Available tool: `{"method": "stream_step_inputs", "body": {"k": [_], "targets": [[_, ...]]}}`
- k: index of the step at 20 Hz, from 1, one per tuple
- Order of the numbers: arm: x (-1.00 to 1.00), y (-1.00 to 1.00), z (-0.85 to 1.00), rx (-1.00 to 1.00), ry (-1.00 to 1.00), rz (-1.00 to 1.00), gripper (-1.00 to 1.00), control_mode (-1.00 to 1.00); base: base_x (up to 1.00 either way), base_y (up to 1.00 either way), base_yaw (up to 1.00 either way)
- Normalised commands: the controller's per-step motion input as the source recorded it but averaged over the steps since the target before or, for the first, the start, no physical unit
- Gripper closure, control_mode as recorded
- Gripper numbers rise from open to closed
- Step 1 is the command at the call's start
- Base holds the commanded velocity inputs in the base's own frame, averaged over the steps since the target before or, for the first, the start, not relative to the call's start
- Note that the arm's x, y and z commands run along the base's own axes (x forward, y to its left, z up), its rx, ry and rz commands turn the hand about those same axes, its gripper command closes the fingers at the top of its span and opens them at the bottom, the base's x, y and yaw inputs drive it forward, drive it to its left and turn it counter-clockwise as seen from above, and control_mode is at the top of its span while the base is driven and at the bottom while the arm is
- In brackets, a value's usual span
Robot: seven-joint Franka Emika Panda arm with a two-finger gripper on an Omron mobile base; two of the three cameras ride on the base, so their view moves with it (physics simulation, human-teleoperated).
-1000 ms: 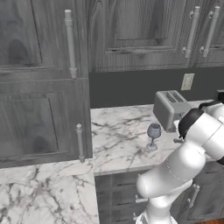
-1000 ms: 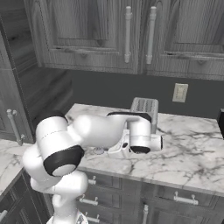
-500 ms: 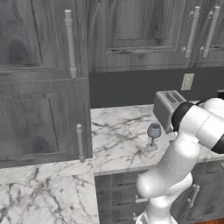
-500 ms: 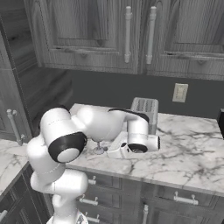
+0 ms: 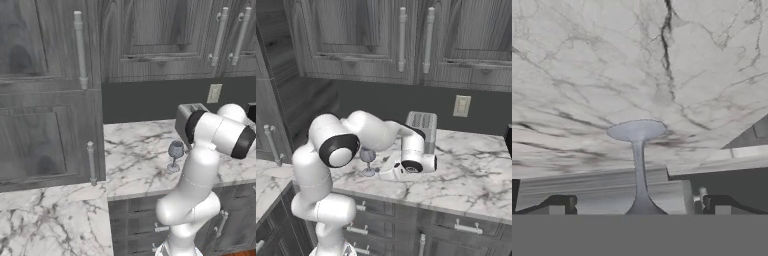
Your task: Retrieve the wine glasses from the counter and place one next to each plate.
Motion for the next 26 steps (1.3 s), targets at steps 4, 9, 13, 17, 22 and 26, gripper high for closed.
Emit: {"method": "stream_step_inputs", "body": {"k": [4, 9, 13, 17, 22, 26], "targets": [[0.15, 0.05, -0.17, 0.0, 0.0, 0.0, -1.0, -1.0, 0.0, 0.0, 0.0], [0.17, 0.08, -0.13, 0.0, 0.0, 0.0, -1.0, -1.0, 0.0, 0.0, 0.0], [0.14, 0.15, -0.13, 0.0, 0.0, 0.0, -1.0, -1.0, 0.0, 0.0, 0.0], [0.02, 0.22, -0.1, 0.0, 0.0, 0.0, -1.0, -1.0, 0.0, 0.0, 0.0], [0.0, 0.26, -0.02, 0.0, 0.0, 0.0, -1.0, -1.0, 0.0, 0.0, 0.0], [0.0, 0.23, 0.0, 0.0, 0.0, 0.0, -1.0, -1.0, 0.0, 0.0, 0.0]]}}
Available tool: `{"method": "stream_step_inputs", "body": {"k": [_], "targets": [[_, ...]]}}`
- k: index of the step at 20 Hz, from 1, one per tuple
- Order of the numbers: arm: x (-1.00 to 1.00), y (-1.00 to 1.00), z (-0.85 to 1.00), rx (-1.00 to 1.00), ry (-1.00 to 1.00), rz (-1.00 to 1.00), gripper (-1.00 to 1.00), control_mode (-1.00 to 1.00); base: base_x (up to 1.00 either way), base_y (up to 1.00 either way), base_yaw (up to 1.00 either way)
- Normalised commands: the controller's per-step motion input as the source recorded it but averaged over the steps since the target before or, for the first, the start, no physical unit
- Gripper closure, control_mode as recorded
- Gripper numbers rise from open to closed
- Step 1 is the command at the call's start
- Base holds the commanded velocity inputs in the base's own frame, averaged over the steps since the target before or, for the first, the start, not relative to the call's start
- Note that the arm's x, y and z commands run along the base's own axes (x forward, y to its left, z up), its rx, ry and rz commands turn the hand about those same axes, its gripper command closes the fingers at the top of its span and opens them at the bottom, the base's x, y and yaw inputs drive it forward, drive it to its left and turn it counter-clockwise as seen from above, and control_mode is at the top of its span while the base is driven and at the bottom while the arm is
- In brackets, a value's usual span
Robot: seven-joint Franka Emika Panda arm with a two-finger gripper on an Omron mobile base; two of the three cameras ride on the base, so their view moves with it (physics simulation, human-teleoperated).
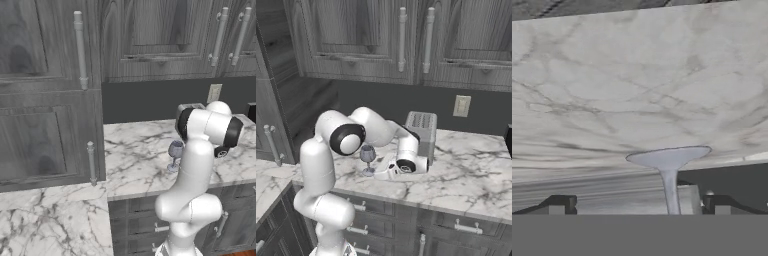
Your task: Retrieve the wine glasses from the counter and place one next to each plate.
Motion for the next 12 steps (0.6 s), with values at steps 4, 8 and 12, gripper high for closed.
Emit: {"method": "stream_step_inputs", "body": {"k": [4, 8, 12], "targets": [[0.0, 0.19, -0.04, 0.0, 0.0, 0.0, -1.0, -1.0, 0.0, 0.0, 0.0], [0.0, 0.17, -0.09, 0.0, 0.02, 0.0, -1.0, -1.0, 0.0, 0.0, 0.0], [0.0, 0.18, -0.14, 0.01, 0.04, 0.0, -1.0, -1.0, 0.0, 0.0, 0.0]]}}
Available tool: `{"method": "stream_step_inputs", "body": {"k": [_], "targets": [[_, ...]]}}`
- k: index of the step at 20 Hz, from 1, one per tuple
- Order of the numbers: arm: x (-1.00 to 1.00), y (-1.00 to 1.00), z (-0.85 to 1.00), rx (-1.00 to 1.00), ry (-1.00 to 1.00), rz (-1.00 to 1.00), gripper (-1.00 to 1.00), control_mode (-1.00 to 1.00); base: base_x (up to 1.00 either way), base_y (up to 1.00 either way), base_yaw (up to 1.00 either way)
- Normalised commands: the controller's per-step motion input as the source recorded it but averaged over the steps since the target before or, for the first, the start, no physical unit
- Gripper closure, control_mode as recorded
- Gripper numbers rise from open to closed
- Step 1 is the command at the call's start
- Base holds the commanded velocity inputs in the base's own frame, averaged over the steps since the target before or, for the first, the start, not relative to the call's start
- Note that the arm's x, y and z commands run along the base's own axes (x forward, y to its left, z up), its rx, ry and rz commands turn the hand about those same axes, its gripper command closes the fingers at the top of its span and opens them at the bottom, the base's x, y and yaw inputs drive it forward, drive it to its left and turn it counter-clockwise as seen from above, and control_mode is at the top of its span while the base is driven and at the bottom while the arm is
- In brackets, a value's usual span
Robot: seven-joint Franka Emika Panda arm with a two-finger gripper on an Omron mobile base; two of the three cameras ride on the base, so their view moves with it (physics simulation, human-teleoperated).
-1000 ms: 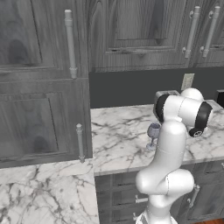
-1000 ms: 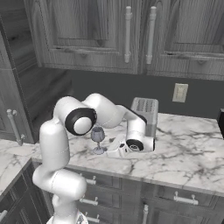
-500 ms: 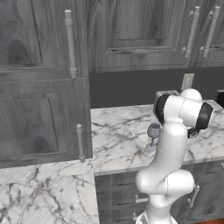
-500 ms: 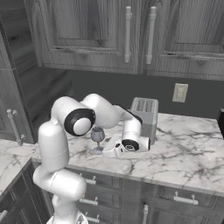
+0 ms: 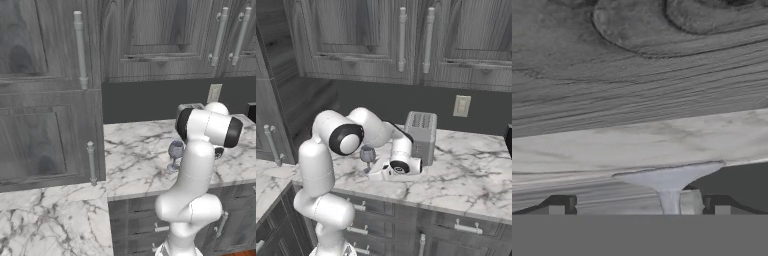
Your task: Retrieve the wine glasses from the counter and place one next to each plate.
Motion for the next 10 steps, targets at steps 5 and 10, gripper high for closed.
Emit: {"method": "stream_step_inputs", "body": {"k": [5, 10], "targets": [[0.0, 0.19, -0.08, 0.0, 0.02, 0.0, -1.0, -1.0, 0.0, 0.0, 0.0], [0.0, 0.06, 0.0, 0.0, 0.0, 0.0, 1.0, -1.0, 0.0, 0.0, 0.0]]}}
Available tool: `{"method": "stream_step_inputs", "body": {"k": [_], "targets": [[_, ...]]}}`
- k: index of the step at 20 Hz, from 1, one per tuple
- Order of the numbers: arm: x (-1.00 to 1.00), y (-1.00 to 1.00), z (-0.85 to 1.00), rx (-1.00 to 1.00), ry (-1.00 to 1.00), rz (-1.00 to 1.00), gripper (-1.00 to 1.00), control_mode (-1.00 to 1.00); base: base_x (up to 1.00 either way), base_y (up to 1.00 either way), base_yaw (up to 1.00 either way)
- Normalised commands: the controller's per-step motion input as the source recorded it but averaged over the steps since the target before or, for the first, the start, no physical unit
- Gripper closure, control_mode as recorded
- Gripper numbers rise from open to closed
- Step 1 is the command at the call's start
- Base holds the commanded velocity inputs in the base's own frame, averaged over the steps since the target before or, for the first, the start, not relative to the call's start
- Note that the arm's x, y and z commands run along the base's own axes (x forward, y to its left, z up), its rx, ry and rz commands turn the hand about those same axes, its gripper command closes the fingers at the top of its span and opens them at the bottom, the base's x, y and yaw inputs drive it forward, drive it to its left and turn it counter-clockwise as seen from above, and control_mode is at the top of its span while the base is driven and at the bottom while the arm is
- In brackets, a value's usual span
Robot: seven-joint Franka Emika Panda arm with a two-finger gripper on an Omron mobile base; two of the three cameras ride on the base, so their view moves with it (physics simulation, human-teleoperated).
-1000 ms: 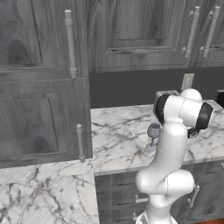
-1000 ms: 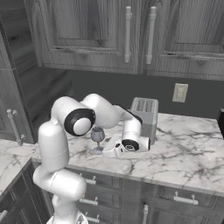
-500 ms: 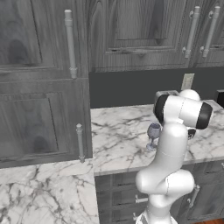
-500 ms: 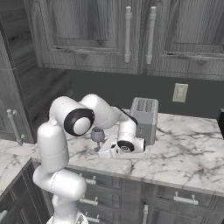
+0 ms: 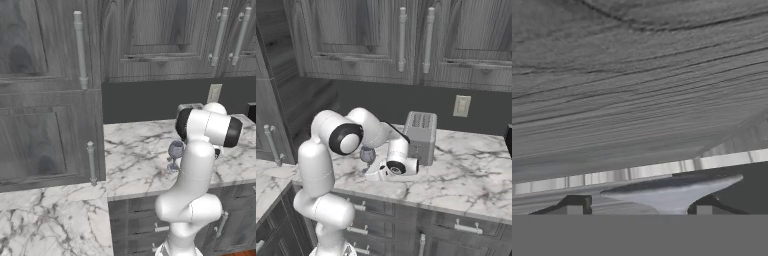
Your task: Retrieve the wine glasses from the counter and place one next to each plate.
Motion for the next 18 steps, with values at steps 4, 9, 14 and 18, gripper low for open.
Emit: {"method": "stream_step_inputs", "body": {"k": [4, 9, 14, 18], "targets": [[-0.01, 0.0, 0.05, 0.0, -0.02, 0.0, 1.0, -1.0, 0.0, 0.0, 0.0], [-0.07, 0.0, 0.15, 0.0, -0.09, 0.0, 1.0, -1.0, 0.0, 0.0, 0.0], [-0.45, 0.0, 0.42, 0.0, -0.19, 0.0, 1.0, -1.0, 0.0, 0.0, 0.0], [-0.66, 0.0, 0.67, 0.0, -0.26, 0.0, 1.0, -1.0, 0.0, 0.0, 0.0]]}}
